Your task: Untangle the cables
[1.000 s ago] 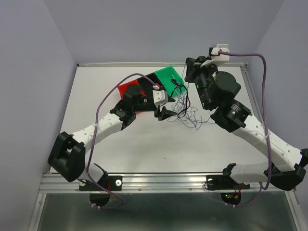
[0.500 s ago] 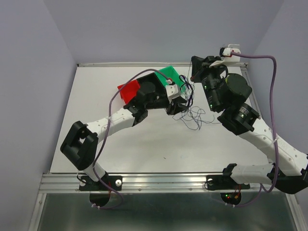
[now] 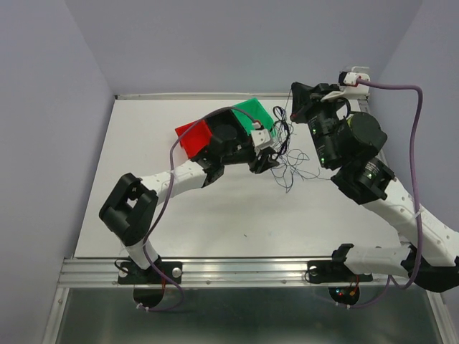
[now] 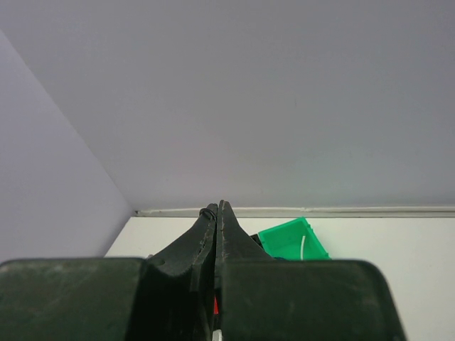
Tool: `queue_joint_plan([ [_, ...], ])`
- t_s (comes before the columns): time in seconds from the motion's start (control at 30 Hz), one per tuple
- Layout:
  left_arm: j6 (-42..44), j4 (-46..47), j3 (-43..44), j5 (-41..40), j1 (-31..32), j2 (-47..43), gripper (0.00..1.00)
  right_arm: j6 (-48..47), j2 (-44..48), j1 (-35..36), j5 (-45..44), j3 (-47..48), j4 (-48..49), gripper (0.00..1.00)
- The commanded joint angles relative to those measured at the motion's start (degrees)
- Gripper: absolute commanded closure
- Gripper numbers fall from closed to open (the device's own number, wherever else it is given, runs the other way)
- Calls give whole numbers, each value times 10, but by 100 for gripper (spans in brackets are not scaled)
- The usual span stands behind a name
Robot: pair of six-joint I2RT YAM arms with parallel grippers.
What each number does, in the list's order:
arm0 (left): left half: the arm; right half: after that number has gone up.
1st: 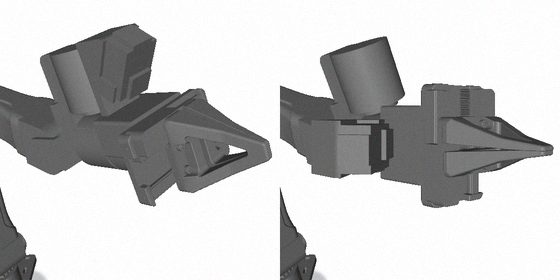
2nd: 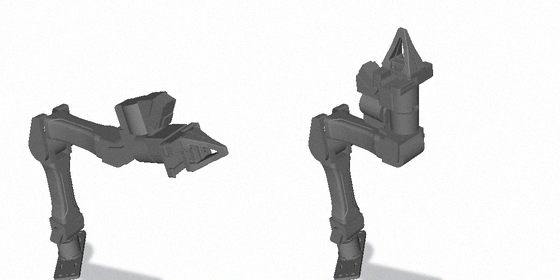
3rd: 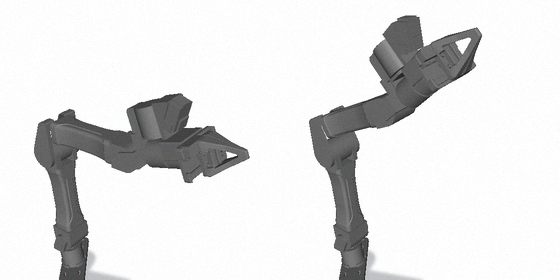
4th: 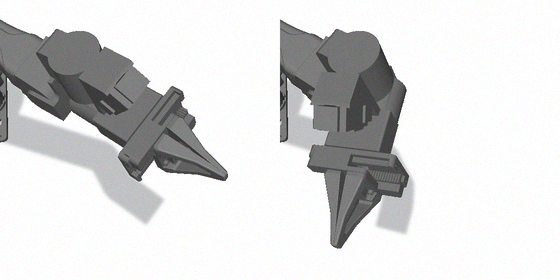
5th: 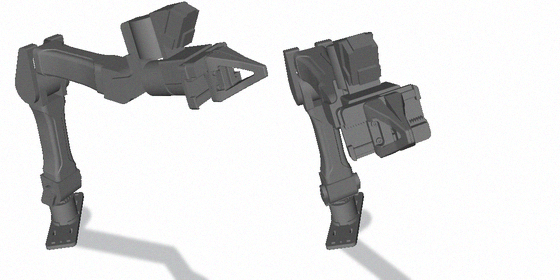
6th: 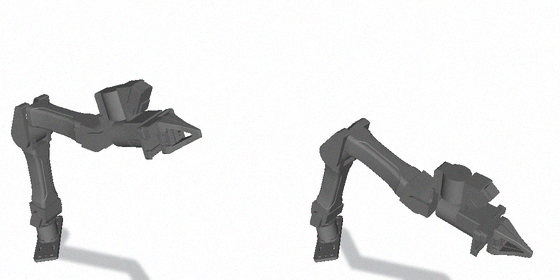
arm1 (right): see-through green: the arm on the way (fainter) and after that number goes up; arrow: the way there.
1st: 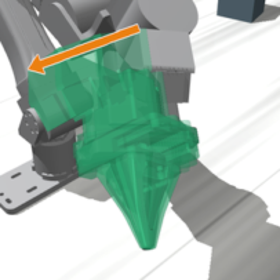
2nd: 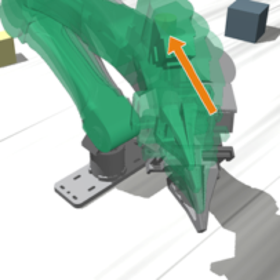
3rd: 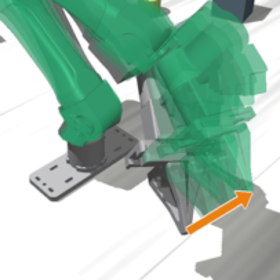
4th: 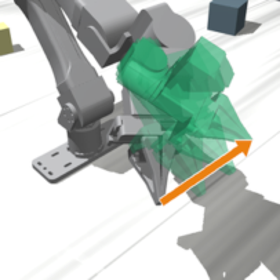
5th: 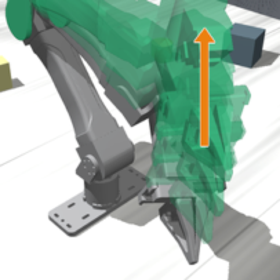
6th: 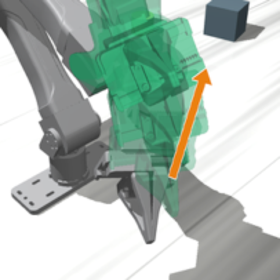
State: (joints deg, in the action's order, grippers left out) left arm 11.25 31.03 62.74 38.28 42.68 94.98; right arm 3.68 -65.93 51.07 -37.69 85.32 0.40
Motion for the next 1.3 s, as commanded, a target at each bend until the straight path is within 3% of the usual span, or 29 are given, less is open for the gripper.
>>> queue_joint_plan([
  [0.0,13,23,-2,6,-1,-2,50,-4,25,1,-1,14,28,99],
  [0.07,20,22,-3,10,-1,-2,69,-4,26,0,-2,14,28,99],
  [0.17,34,20,-8,9,-1,-1,81,-6,29,1,-5,14,28,99],
  [0.2,38,19,-12,6,-1,-2,93,-7,32,1,-10,14,28,99],
  [0.23,43,19,-15,1,-1,-2,93,-7,32,1,-12,14,28,99],
  [0.27,46,19,-17,-2,-1,-1,100,-7,36,1,-12,14,28,99],
  [0.47,68,15,-26,-28,-1,6,100,-21,56,1,-41,12,28,99],
  [0.57,95,-42,-28,-44,-7,18,100,-50,73,0,-98,12,28,99],
  [0.73,153,-90,-97,-53,-63,-32,100,-85,99,1,-145,7,42,99],
  [1.07,336,-394,-185,17,-288,-306,100,-221,116,0,-237,-58,186,99],
  [1.2,335,-426,-184,-7,-379,-349,100,-243,114,0,-256,-73,206,99],
  [1.27,336,-432,-167,8,-467,-339,100,-245,122,0,-260,-77,210,99],
])
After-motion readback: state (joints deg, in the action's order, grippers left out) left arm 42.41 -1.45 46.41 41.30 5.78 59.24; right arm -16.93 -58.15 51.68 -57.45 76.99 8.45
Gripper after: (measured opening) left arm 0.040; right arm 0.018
